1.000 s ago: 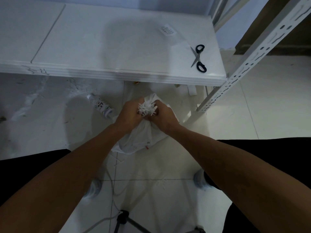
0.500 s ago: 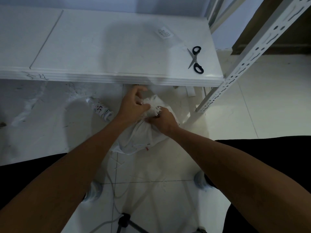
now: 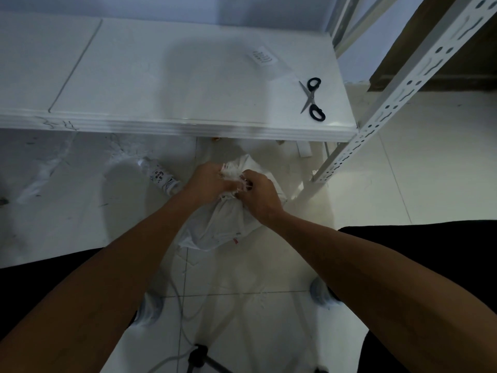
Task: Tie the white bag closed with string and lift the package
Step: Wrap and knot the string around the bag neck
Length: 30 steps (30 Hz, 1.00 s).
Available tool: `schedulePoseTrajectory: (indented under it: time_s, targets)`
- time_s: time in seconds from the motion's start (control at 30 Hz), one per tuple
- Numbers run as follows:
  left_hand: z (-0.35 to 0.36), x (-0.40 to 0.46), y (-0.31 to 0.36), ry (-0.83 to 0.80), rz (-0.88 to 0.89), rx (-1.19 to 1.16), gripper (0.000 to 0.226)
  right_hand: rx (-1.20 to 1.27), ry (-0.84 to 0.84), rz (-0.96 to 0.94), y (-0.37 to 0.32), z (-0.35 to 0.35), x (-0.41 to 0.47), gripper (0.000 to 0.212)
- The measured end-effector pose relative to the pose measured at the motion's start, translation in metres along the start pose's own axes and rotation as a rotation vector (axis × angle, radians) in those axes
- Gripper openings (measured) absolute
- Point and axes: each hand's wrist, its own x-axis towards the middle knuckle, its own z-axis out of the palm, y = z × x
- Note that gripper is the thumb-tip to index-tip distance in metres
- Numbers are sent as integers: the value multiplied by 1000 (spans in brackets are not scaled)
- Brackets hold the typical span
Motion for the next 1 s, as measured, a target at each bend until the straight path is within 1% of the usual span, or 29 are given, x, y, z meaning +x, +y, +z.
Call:
schedulePoseTrajectory:
  time_s: [0.03, 0.07, 0.13, 0.17, 0.23, 0.33, 0.43, 0.5, 0.57, 0.63, 0.77, 0.87, 0.93, 1.0]
  targets:
    - [1, 1, -1, 68, 29, 17, 25, 16, -1, 10, -1, 0, 0, 13]
    - [2, 2, -3, 119, 68, 92, 27, 35, -7, 27, -1, 0, -1, 18]
    - [4, 5, -6, 166, 134, 250, 34, 63, -27, 71, -1, 1, -1, 26]
    - [5, 7, -7, 179, 164, 278, 33, 63, -36, 81, 0, 2, -1, 27]
    - [7, 7, -7, 193, 218, 282, 23, 43, -50, 72, 1, 2, 0, 22]
    - [8, 4, -8, 218, 267, 196, 12, 35, -60, 49, 4, 1, 2, 17]
    - [8, 6, -15, 186, 195, 74, 21, 79, -64, 48, 6, 2, 1, 25]
    - [8, 8, -18, 139, 172, 72, 27, 93, -67, 52, 8, 5, 0, 31]
    - [7, 10, -20, 112, 184, 76, 27, 91, -66, 60, 10, 5, 0, 32]
    - [4, 11, -18, 103, 216, 54, 35, 84, -68, 75, 11, 5, 1, 32]
    - [-2, 9, -9, 70, 248, 37, 40, 72, -69, 53, 9, 6, 1, 20]
    - [-2, 7, -4, 77, 246, -13, 47, 77, -29, 29, 4, 7, -1, 9]
    - [-1, 7, -4, 91, 217, -66, 46, 70, 16, 25, 1, 8, -2, 8]
    - [-2, 8, -4, 89, 134, -132, 46, 88, 30, 35, 0, 9, -2, 3]
